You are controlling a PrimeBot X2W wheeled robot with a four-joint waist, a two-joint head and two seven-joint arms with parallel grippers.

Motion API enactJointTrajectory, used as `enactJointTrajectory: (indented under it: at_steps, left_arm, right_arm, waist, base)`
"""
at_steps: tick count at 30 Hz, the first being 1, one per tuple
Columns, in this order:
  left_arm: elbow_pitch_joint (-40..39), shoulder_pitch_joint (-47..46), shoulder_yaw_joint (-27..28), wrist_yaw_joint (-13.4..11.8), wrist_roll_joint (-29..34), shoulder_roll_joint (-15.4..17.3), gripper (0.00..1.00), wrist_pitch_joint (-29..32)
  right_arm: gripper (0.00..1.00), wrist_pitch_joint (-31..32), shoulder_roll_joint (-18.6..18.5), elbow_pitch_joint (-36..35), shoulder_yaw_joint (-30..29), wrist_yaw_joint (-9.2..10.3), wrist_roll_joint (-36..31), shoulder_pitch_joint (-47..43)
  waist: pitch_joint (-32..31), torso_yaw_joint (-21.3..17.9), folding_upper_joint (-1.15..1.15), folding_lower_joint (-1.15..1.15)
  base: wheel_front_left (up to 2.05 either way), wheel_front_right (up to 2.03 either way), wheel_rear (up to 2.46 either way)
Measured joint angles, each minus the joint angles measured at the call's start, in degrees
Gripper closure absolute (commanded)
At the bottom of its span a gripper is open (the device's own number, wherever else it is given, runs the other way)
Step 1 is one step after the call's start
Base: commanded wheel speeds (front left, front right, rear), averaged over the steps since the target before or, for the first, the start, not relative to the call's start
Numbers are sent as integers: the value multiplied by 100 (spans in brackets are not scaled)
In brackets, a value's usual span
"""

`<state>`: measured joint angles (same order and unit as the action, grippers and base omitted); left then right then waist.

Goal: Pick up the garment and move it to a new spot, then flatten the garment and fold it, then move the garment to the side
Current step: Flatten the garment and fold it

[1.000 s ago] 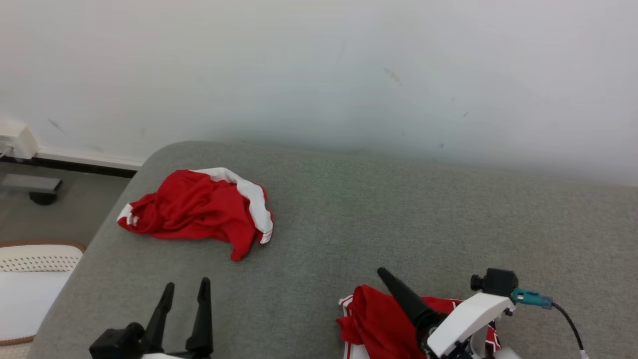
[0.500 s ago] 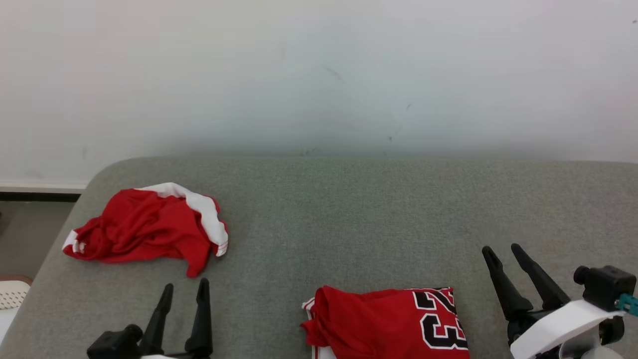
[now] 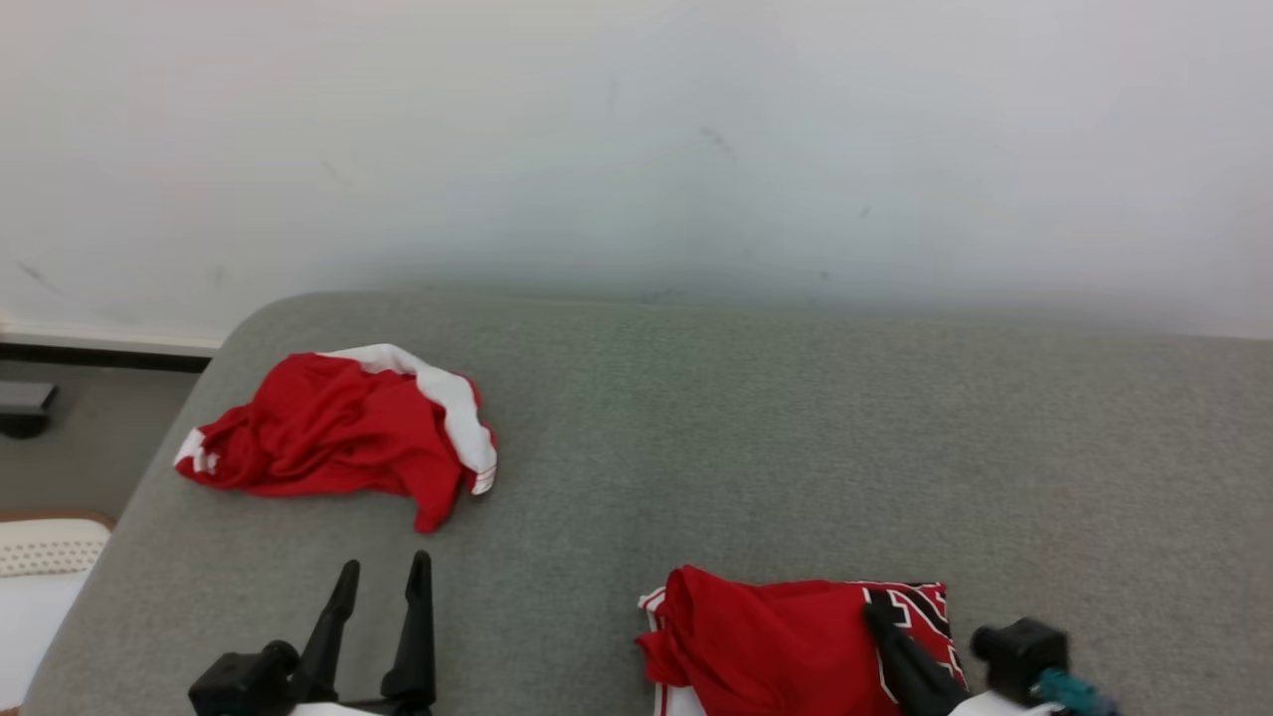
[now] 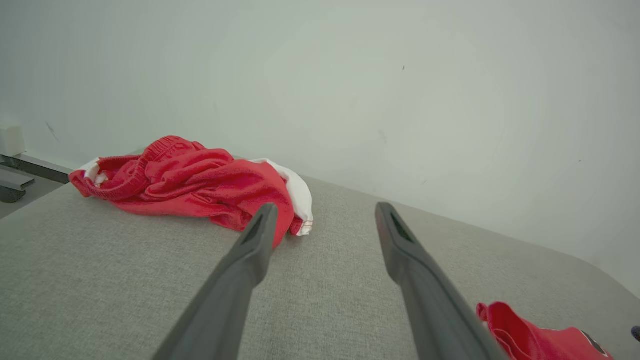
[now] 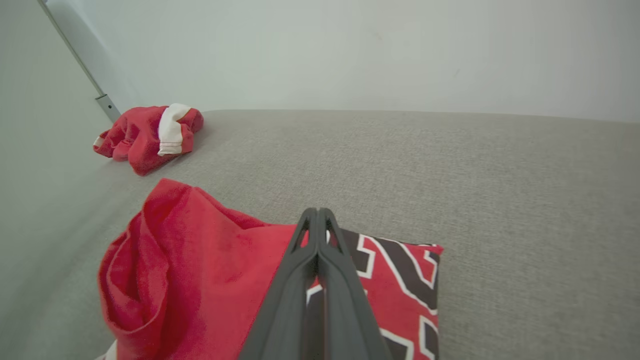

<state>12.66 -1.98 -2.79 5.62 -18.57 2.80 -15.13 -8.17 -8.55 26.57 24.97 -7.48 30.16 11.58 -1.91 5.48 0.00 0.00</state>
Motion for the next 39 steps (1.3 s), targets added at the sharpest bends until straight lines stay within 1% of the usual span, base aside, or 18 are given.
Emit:
enactJointTrajectory:
  at_steps: [4, 11, 15, 19, 25, 29, 30, 32, 33, 34, 39]
  left_arm:
    - [41, -10, -29, 31, 52, 0, 0, 0]
    - [73, -23, 11, 48, 77, 0, 0, 0]
    - [75, -30, -2, 58, 77, 1, 0, 0]
    - [67, -30, -10, 56, 73, 0, 0, 0]
    - [21, -24, 8, 37, 67, 1, 0, 0]
    - [-32, -25, -24, 31, 75, 0, 0, 0]
    - [-43, -25, -34, 27, 75, -1, 0, 0]
    - [-46, -26, -45, 14, 75, 0, 0, 0]
    - [-49, -27, -49, 13, 74, -1, 0, 0]
    - [-56, -29, -55, 10, 74, 0, 0, 0]
    - [-114, -38, -43, -21, 73, -1, 0, 0]
  right_arm:
    - [100, 162, 159, 140, 572, 0, 66, -44]
    - [100, 481, 298, 486, 1352, 0, 583, -49]
    - [100, 509, 341, 268, 1996, 0, 992, 91]
    - [100, 411, 237, -15, 2468, 0, 1439, 253]
    - [100, -52, -129, -223, 2421, 0, 1757, 576]
    - [100, -312, -475, -259, 2081, 0, 1779, 742]
    - [98, -366, -567, -249, 1939, 0, 1771, 773]
    - [59, -471, -714, -250, 1644, 0, 1735, 820]
    - [13, -504, -776, -256, 1504, 0, 1673, 831]
    - [0, -539, -834, -264, 1370, 0, 1615, 832]
    - [0, -616, -1066, -334, 700, 0, 1214, 821]
  waist:
    - [10, 204, 0, 0]
    - [30, 533, 0, 0]
    - [43, 622, 0, 0]
    - [64, 598, 0, 0]
    - [84, 378, 0, 0]
    - [81, 164, 0, 0]
    - [79, 109, 0, 0]
    - [76, -8, 0, 0]
    - [75, -68, 0, 0]
    - [74, -131, 0, 0]
    - [62, -431, 0, 0]
  base:
    - [0, 0, 0]
    - [0, 0, 0]
    - [0, 0, 0]
    - [0, 0, 0]
    - [0, 0, 0]
    - [0, 0, 0]
    - [0, 0, 0]
    - [0, 0, 0]
    - [0, 0, 0]
    - [0, 0, 0]
    - [0, 0, 0]
